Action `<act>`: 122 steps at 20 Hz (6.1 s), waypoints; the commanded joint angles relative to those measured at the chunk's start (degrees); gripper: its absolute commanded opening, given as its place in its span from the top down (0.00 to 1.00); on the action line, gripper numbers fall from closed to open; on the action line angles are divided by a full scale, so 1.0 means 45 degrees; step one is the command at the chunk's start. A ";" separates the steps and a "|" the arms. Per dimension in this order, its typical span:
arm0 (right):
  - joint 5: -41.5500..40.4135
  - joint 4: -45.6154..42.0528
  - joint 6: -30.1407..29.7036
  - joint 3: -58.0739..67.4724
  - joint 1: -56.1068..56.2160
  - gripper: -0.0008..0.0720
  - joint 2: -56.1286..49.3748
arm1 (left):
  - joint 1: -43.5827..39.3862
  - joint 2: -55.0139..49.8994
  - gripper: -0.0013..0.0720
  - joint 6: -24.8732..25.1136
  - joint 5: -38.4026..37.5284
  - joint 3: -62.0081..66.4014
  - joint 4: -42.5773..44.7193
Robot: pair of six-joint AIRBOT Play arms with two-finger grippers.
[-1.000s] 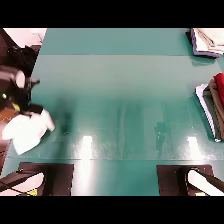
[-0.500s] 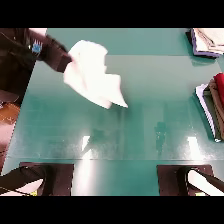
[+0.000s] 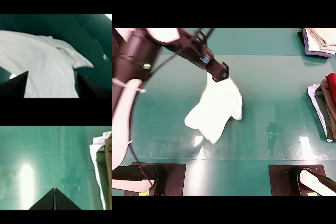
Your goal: Fold the shirts.
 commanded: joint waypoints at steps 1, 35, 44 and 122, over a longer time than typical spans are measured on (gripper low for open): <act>0.0063 -0.0005 0.0010 0.0010 0.0010 0.97 0.0005 | 0.0879 -0.0971 0.03 -0.1103 -0.1132 -0.0034 -0.0112; 0.0646 0.0005 0.0019 0.0010 0.0010 0.97 0.0005 | 0.0219 0.6795 0.03 -0.3813 0.5425 -1.8248 -0.5999; 0.0656 0.0005 0.0019 0.0010 0.0010 0.97 0.0005 | 0.0219 0.6790 0.03 -0.4401 0.6494 -1.8248 -0.5372; -0.5032 0.3245 0.1171 -1.0938 0.4410 0.97 0.3745 | 0.3128 0.5508 0.25 -0.2948 0.5931 -1.5907 -0.4133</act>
